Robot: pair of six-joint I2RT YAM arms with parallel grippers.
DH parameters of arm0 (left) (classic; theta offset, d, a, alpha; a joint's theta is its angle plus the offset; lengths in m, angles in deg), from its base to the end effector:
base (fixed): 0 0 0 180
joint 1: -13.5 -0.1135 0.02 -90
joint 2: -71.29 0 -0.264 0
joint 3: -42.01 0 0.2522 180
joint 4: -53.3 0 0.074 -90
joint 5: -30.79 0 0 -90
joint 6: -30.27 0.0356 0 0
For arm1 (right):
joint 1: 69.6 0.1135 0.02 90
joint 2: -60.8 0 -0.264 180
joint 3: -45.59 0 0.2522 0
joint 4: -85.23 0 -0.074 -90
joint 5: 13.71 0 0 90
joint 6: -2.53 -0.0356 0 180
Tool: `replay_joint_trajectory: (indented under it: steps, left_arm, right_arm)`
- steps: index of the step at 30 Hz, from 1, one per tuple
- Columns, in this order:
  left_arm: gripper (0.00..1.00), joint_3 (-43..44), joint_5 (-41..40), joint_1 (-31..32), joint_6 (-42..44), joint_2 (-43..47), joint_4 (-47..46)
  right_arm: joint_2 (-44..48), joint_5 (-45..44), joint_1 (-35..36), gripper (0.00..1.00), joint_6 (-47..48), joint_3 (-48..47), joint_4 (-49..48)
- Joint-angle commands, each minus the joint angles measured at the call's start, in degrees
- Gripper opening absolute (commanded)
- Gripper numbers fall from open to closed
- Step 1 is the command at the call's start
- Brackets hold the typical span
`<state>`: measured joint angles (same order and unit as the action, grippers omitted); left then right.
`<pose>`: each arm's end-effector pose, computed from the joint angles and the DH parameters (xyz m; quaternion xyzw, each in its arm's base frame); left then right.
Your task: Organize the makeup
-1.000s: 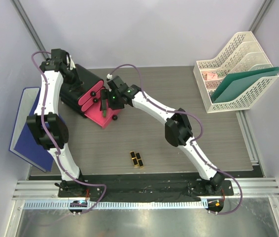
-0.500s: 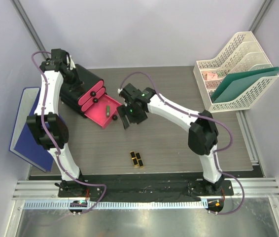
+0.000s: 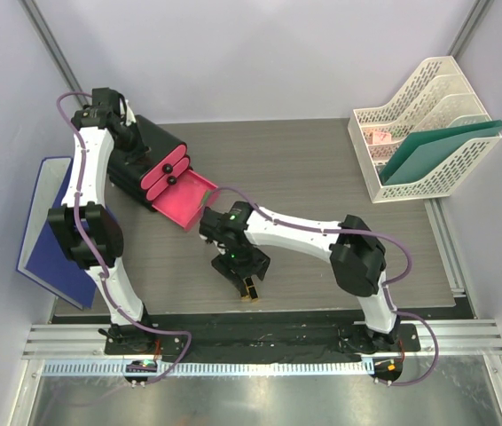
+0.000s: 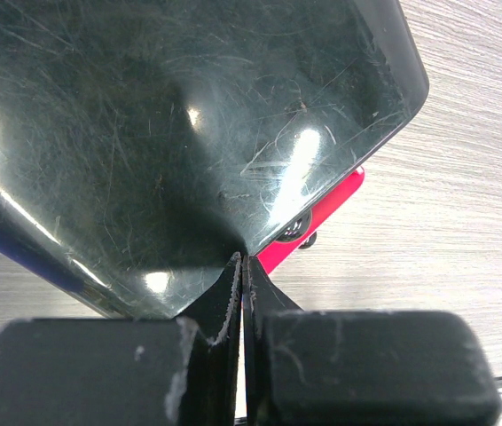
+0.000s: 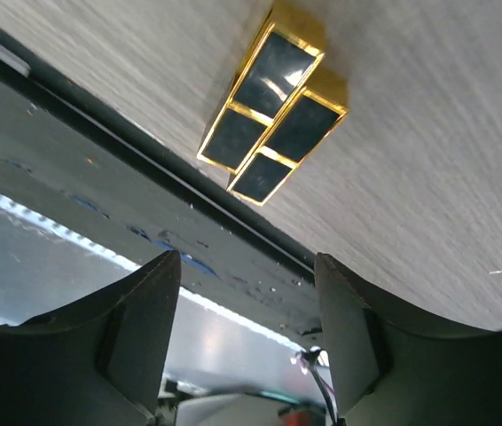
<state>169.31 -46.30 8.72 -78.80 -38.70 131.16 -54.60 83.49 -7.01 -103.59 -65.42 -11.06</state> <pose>0.4037 0.0258 0.3420 -0.1706 0.9462 -0.1393 0.2371 0.1748 0.3468 0.2234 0.3946 -0.9165 -0.0590 0.0270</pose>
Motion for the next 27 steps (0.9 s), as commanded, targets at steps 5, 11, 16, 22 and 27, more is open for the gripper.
replay_joint_trajectory:
  steps: [5,11,16,22,27]
  left_arm:
    - [0.00,-4.5,-1.4,0.6,1.1,-2.8,5.8]
    - [0.00,-4.7,-1.8,0.6,1.1,-2.5,5.7]
    - [0.00,-4.7,-2.0,0.6,1.2,-2.5,5.7]
    - [0.00,-4.0,-1.8,0.5,1.0,-1.6,5.7]
    - [0.00,-3.6,4.6,0.6,0.7,1.2,1.8]
  right_arm:
    - [-4.7,-2.5,2.8,0.63,3.4,-0.1,4.1]
    - [-4.7,-5.6,3.3,0.63,2.1,4.3,-2.9]
    - [-4.9,-9.6,3.2,0.56,2.1,5.2,-3.9]
    - [-4.2,-10.3,3.3,0.54,1.6,5.3,-4.8]
    - [-3.6,-11.4,3.3,0.54,1.2,6.0,-6.1]
